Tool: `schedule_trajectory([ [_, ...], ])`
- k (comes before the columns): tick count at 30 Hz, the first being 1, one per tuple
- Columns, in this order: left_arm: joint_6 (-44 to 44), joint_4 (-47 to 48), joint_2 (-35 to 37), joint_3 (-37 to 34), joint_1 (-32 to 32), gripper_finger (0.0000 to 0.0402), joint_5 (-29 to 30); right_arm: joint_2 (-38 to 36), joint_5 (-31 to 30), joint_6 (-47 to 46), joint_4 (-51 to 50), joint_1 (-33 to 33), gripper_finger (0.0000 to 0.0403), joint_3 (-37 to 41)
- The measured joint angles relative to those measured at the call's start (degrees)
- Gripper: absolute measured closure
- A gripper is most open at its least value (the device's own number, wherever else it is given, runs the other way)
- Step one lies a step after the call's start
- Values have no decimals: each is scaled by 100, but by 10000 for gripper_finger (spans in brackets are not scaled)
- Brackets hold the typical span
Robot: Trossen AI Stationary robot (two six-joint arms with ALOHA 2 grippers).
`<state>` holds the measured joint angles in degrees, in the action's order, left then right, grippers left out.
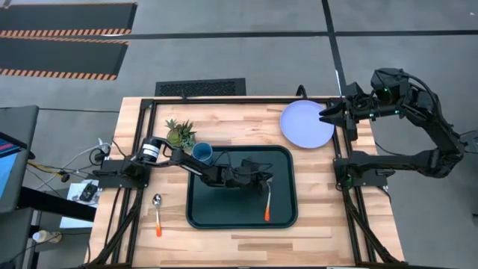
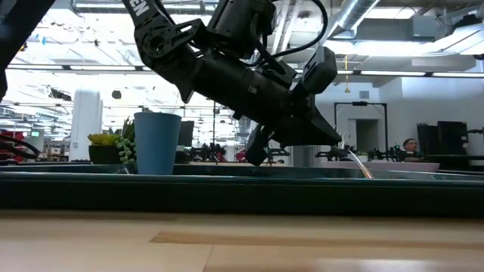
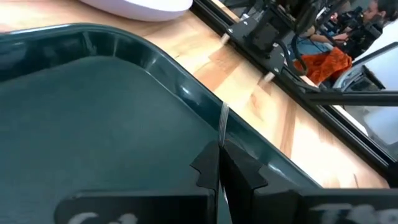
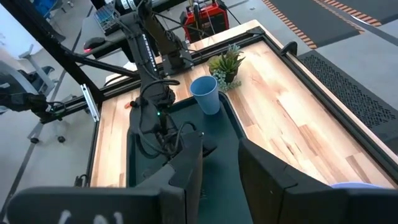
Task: Pick and place plate/cup/fork/spoon on tray
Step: Put the orange fork on the bottom right of the black tray
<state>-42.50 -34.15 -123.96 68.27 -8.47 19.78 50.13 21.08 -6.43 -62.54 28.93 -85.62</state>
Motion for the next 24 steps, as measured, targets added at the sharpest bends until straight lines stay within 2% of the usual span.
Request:
schedule_trajectory([
  [13,-254,390,2,4,44,395,-267,2,-9,27,2,0,274,0],
  [24,-567,667,7,7,48,306,-253,7,-17,47,2,0,274,0],
])
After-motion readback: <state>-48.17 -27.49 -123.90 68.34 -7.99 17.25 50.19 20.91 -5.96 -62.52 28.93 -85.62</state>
